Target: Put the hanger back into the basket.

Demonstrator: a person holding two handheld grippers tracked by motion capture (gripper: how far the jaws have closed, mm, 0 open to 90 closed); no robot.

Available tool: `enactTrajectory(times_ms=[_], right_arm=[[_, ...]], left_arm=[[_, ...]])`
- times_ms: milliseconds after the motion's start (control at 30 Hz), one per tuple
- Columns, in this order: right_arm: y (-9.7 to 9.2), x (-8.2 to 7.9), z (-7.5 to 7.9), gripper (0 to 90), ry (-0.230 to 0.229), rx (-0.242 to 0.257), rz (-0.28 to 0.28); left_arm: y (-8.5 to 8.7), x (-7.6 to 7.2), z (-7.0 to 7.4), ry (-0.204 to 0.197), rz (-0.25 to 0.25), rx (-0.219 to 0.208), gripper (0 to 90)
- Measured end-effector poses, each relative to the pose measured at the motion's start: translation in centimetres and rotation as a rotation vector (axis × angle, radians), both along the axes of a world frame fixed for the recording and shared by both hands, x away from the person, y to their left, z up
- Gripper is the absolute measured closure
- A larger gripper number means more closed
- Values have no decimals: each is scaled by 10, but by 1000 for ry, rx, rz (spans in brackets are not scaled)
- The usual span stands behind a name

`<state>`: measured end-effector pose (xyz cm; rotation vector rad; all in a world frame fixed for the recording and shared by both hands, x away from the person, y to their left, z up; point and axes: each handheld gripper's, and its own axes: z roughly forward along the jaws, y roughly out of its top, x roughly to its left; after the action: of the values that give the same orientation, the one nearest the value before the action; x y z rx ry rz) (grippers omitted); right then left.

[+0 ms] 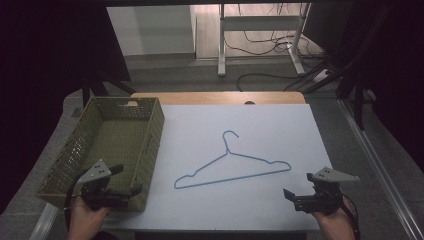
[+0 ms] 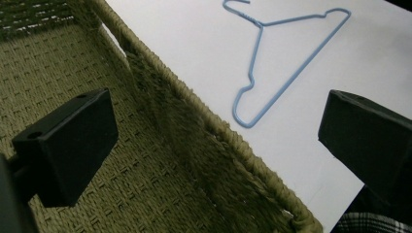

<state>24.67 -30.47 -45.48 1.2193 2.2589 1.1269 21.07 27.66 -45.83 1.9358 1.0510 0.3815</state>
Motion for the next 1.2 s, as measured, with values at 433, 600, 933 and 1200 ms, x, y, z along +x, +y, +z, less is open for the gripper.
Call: enactTrajectory(times_ms=[433, 600, 933, 1200], right_arm=[[9, 4, 9, 0, 9, 17, 47], [14, 7, 13, 0, 9, 20, 65], [19, 17, 19, 0, 11, 39, 93], [26, 25, 24, 0, 22, 18, 89]], left_arm=[[-3, 3, 6, 6, -18, -25, 15], [-6, 5, 11, -4, -28, -24, 15], [-18, 11, 19, -8, -54, -34, 13], [-34, 17, 23, 5, -75, -53, 10]])
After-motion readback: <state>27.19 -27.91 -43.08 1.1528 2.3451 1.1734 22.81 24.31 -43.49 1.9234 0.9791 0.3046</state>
